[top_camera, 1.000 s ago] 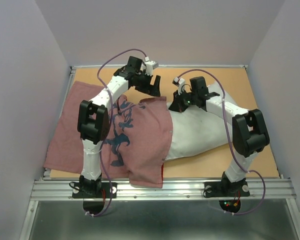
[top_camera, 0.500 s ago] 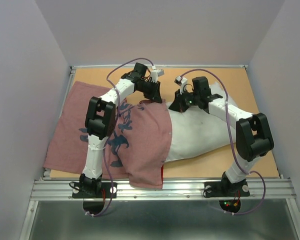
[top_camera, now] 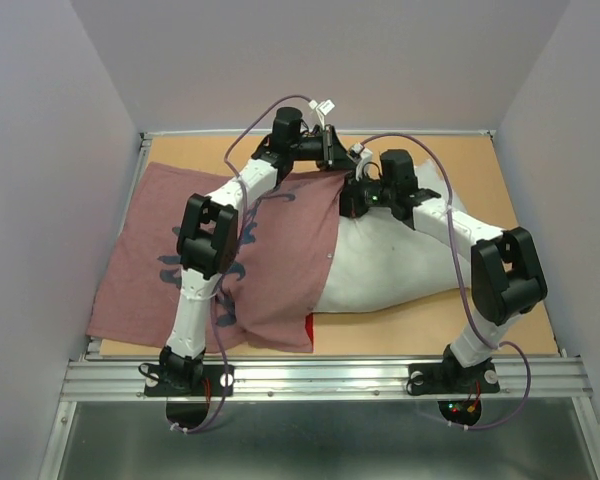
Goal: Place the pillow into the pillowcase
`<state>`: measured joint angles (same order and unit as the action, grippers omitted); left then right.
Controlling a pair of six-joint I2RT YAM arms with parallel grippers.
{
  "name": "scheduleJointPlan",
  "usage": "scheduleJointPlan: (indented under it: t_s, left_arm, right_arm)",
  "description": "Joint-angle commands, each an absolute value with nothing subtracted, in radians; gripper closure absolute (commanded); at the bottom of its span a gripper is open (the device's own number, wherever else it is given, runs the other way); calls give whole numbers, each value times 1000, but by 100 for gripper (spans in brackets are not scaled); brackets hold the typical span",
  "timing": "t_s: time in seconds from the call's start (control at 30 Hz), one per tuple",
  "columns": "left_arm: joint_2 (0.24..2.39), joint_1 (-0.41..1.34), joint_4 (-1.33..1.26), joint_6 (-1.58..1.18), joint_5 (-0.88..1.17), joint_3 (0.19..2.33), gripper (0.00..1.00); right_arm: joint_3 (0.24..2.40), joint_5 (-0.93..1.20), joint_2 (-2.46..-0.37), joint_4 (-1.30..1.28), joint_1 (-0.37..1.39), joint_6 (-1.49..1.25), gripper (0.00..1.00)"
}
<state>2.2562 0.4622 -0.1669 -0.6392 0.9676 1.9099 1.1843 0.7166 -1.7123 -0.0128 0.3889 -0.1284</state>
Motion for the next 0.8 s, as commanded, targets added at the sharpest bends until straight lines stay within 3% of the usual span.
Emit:
scheduleJointPlan:
  t_s: [0.0,0.23,0.27,0.43,0.5,0.57,0.6,0.7,0.77]
  left_arm:
    - [2275,503,-607,-983,870,2075,100]
    - [2436,519,-603,-907,727,2204,100]
    - [2457,514,-585,-872,723,2227,92]
    - [2410,427,-392,-602,677,2253,16]
    - [2350,356,-301,-495,641,2250,1]
    - [2237,280,-146,-317,600,2237,1]
    - [2148,253,-68,-257,598,2196,1]
    - [1996,143,9,-82,600,2047,1]
    - [1784,91,124,53,607,1909,1]
  right_arm:
    - [1233,848,-1655,135,433,-284,99]
    - [1167,718,-1641,155,408,-236,99]
    - [1178,688,-1657,156,400,-223,99]
    - [1275,502,-1813,155,309,-186,99]
    - [1343,497,-1871,126,278,-157,98]
    - [1385,505,-1873,51,241,-137,67]
    - [1403,511,-1840,22,232,-127,42]
    - [1394,543,-1743,-89,232,-39,22]
    - [1367,581,-1599,-150,238,24,11]
